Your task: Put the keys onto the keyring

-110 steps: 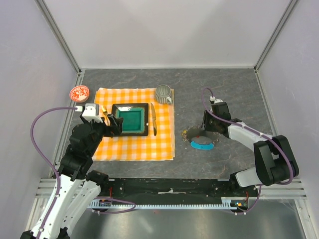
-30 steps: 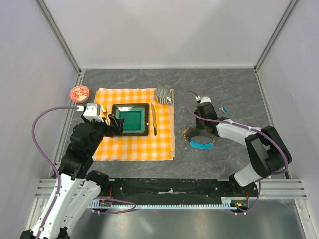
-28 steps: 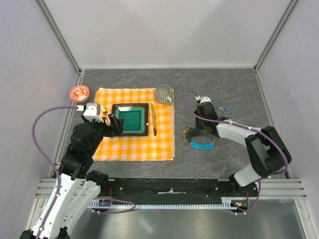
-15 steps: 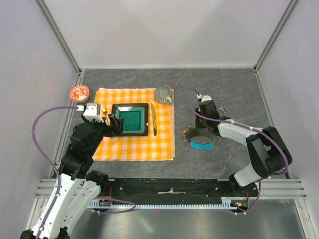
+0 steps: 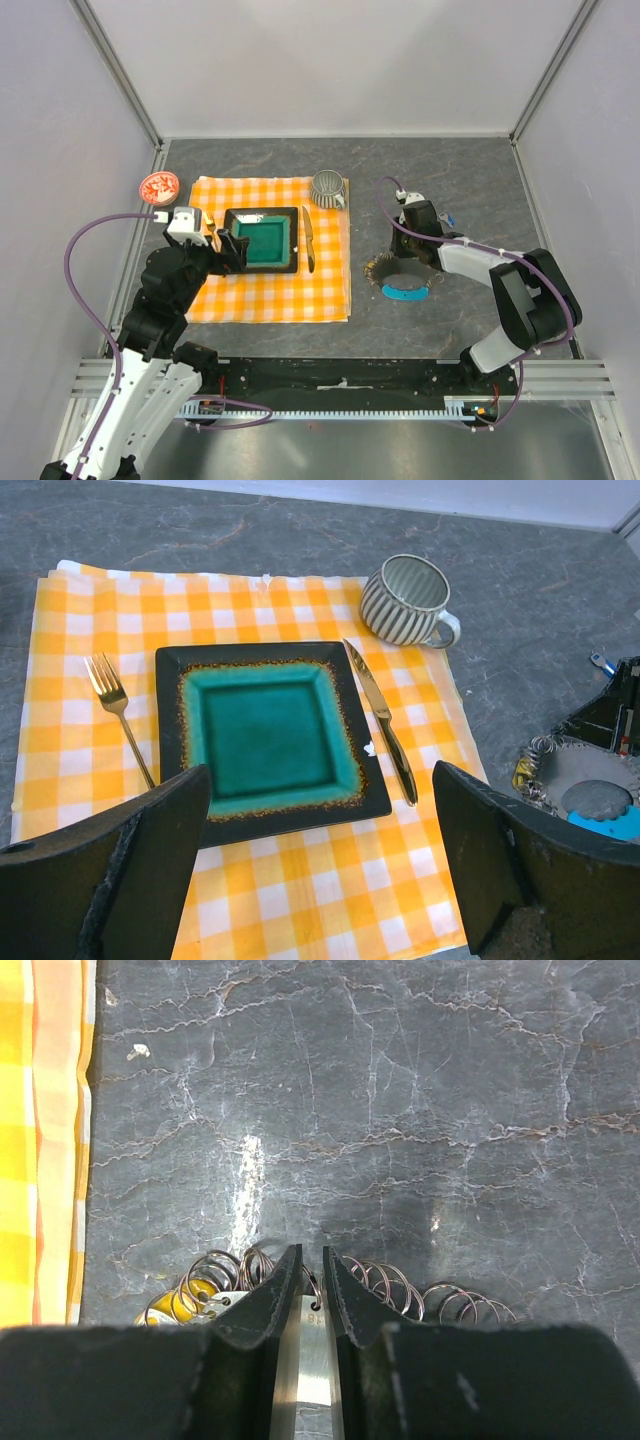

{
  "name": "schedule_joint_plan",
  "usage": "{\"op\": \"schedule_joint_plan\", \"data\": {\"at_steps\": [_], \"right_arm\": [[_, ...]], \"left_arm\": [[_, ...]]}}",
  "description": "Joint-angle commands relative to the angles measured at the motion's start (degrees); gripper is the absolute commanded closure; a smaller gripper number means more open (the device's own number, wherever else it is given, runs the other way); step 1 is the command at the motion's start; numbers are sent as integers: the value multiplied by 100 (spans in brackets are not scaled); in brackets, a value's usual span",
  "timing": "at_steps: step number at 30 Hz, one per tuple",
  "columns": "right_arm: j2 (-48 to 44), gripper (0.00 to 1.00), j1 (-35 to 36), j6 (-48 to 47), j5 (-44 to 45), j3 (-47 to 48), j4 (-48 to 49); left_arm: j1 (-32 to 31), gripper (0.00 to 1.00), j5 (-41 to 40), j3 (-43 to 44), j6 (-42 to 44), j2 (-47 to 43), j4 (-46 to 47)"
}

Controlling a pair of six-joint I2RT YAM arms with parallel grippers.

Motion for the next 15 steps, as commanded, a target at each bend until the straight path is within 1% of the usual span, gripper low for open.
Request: {"op": "schedule_joint_plan", "data": {"at_steps": [1,5,8,15], "right_arm": [[23,81,-40,-38,-265,-20,6],[-30,80,-84,14,-380,-81,-161],[-109,78,-119,93,-486,-143,-162],[-276,77,-250,190,-793,-257,-118]], "left_arm": [[37,3,110,48,70,25,158],[37,2,110,48,79,34,158],[37,3,110,48,79,42,158],[28,3,110,39,79,42,158]]}}
